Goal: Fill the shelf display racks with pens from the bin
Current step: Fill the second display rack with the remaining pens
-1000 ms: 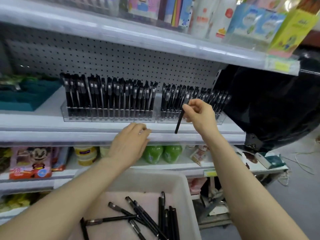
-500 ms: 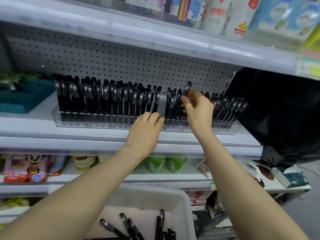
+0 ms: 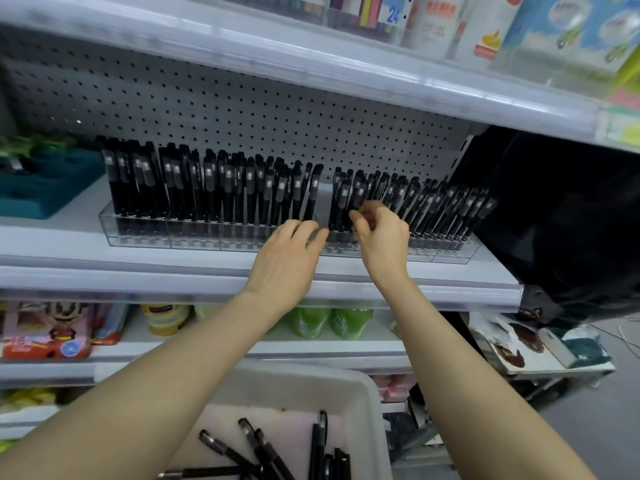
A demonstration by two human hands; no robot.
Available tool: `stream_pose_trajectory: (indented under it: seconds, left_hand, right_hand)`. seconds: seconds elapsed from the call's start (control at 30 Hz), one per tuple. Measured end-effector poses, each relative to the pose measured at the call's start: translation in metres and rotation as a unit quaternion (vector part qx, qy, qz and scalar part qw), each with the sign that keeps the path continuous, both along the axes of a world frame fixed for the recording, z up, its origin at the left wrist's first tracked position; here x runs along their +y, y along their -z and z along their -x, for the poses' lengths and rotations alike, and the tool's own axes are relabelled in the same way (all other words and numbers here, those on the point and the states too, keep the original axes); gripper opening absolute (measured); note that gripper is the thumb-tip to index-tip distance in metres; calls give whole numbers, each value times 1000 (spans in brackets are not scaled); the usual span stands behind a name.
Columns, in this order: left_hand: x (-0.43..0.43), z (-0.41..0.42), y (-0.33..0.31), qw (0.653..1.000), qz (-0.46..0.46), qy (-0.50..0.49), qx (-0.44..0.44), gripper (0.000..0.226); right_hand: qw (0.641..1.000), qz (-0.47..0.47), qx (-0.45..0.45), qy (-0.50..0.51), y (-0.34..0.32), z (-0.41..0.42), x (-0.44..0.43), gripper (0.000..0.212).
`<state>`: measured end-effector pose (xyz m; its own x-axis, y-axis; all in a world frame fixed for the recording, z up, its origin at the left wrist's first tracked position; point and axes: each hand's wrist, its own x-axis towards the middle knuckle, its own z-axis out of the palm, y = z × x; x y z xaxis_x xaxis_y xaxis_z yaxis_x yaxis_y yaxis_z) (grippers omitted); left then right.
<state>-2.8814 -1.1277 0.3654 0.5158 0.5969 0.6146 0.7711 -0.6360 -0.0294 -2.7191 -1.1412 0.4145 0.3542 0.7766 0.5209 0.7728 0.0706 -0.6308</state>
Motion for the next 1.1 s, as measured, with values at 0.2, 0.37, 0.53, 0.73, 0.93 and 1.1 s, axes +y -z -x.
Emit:
stream_pose_trajectory:
  seconds: [0.2,0.37,0.53,0.73,0.93,1.1]
  left_hand:
    - [-34,24,4,999,27,20,-30,49]
    - [-66,65,30,995,66,27,-63,38]
    - [-92,99,66,993,77,16,-87,34]
    - [-113,116,110,990,118,-5,-76,36]
    - [-116,120,126,993,102,9,-64,51]
    - [-119,118,126,993,105,-1,-55,57]
  right_hand:
    - [1000,-19,25,5,6,8,-24,26]
    - [998,-22,57,8,27,32,-65,16]
    - [999,3,50,-16,65,67,-109,7]
    - [993,95,49,-58,109,95,-158,5]
    - [947,310,-21,-85,155,100,-174,8]
    - [900,411,-93,-113,163,99,-180,22]
